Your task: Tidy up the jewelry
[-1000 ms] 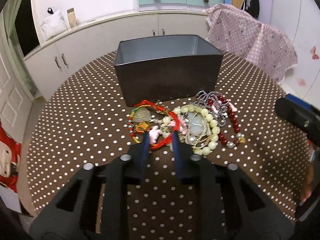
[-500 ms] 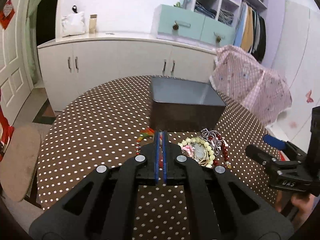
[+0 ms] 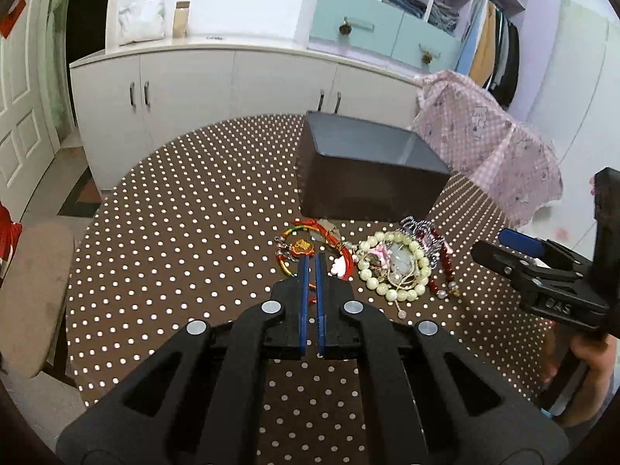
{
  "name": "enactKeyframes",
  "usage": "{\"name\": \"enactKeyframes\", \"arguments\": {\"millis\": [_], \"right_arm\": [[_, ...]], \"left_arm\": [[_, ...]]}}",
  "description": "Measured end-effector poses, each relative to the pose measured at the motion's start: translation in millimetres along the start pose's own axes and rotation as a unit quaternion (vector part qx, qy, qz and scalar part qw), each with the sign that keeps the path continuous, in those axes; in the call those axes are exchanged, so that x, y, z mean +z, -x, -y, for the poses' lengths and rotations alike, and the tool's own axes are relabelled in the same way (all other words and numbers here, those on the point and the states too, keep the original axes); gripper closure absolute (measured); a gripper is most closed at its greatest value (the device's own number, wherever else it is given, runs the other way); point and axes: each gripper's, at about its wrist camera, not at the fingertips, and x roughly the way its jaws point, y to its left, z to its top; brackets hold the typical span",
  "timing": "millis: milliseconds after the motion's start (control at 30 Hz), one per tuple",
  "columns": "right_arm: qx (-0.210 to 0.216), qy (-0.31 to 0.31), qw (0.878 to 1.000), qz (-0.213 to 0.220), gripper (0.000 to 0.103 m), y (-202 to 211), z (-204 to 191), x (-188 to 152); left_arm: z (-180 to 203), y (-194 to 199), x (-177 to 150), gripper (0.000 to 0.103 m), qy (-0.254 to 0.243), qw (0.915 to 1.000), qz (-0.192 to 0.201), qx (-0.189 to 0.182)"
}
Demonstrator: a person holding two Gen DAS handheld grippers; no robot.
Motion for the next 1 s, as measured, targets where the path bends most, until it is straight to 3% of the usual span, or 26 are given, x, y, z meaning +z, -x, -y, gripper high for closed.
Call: {"name": "enactKeyframes", "arguments": {"millis": [133, 500, 533, 567, 600, 667, 767, 1000], "right_arm": [[0.005, -0.001, 1.000, -0.007, 0.025, -2, -1, -4], [0.014, 0.000, 1.000, -0.011, 0.025, -2, -3, -8], [0.015, 0.000, 1.000, -0.012, 0.025, -2, -3, -8], [0.016, 0.001, 1.000, -0.012, 0.025, -3, -3, -9], [0.016, 0.001, 1.000, -0.013, 0.025, -3, -4, -9], [0.017, 0.001, 1.000, -0.015, 0.025, -5, -5, -10], [0.018, 0.001, 1.000, -0.018, 0.025, -7, -5, -11], [0.018, 0.002, 1.000, -0.019, 0.025, -8, -4, -10]], "left_arm": [[6, -12, -3, 0.099, -0.020, 0.9995, -0.014, 0.019], [12, -26, -7, 0.097, -0.038, 0.9983, -0.033, 0.028], [13, -26, -8, 0.089, -0.039, 0.9983, -0.031, 0.030], [13, -24, -7, 0.046, -0.039, 0.9984, -0.027, 0.032], [13, -22, -6, 0.016, -0.036, 0.9985, -0.017, 0.037], [12, -11, -5, 0.016, -0.027, 0.9991, 0.019, 0.027], [16, -13, -4, 0.017, -0.045, 0.9980, 0.016, 0.042], [36, -40, -5, 0.059, -0.103, 0.9930, -0.052, 0.028]]}}
